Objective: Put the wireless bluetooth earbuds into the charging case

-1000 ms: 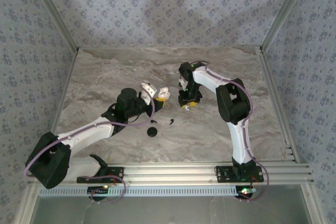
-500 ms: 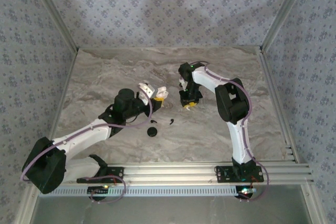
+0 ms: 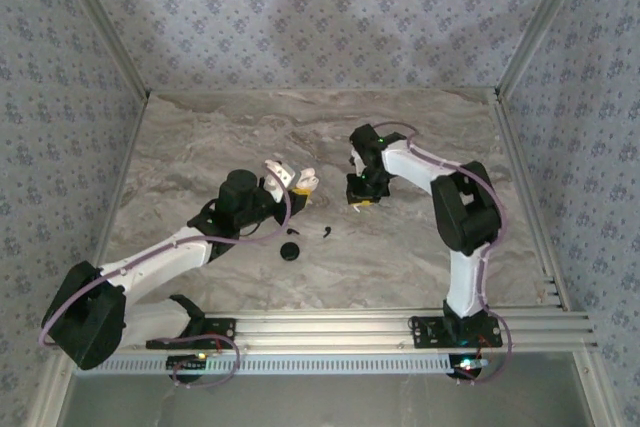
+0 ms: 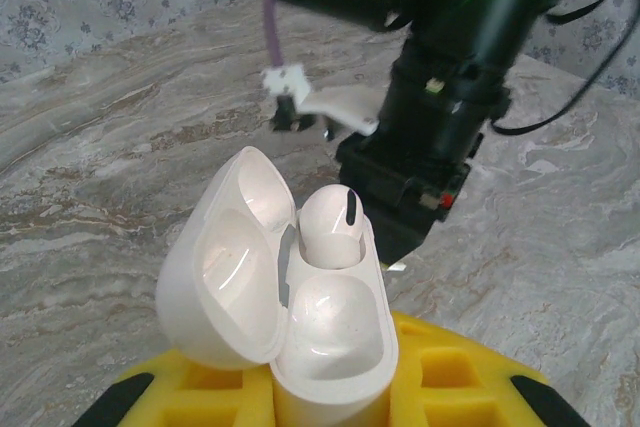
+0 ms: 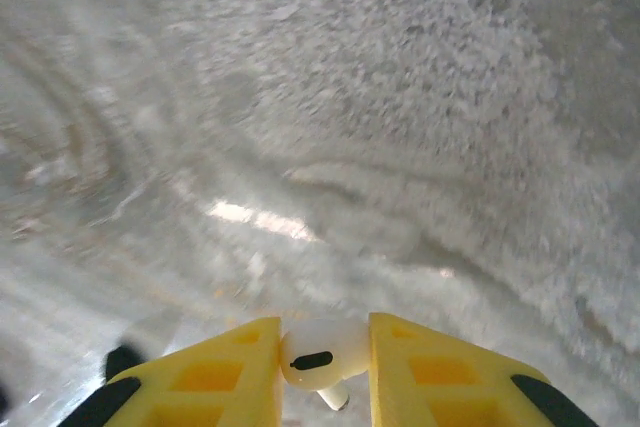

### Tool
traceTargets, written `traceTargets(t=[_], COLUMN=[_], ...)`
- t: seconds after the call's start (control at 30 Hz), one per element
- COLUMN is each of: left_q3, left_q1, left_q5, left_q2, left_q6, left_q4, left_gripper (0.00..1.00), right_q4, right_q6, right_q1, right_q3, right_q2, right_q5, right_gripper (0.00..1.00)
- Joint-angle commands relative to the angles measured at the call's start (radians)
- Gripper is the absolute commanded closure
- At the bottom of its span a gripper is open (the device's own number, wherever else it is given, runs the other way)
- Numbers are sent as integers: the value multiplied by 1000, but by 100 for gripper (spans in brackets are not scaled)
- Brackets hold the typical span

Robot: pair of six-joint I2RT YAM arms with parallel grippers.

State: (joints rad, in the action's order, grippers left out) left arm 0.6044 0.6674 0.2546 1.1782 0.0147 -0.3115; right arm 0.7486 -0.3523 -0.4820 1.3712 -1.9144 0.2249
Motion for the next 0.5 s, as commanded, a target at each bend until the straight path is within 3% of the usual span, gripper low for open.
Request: traceTargets(t=[0.0, 0.47], left_q3=[-14, 49], left_q1=[1, 32], left_q5=[26, 97], left_q2=[-1, 89], left_q6=[-31, -61], left_q4=[-36, -109], left_gripper=[86, 85], right_q4=[-166, -416], right_q6=[-110, -137], right_q1=[9, -9], right_q3=[-76, -253], right_q2=[148, 643], right_q5=[24, 40], right_gripper=[74, 73])
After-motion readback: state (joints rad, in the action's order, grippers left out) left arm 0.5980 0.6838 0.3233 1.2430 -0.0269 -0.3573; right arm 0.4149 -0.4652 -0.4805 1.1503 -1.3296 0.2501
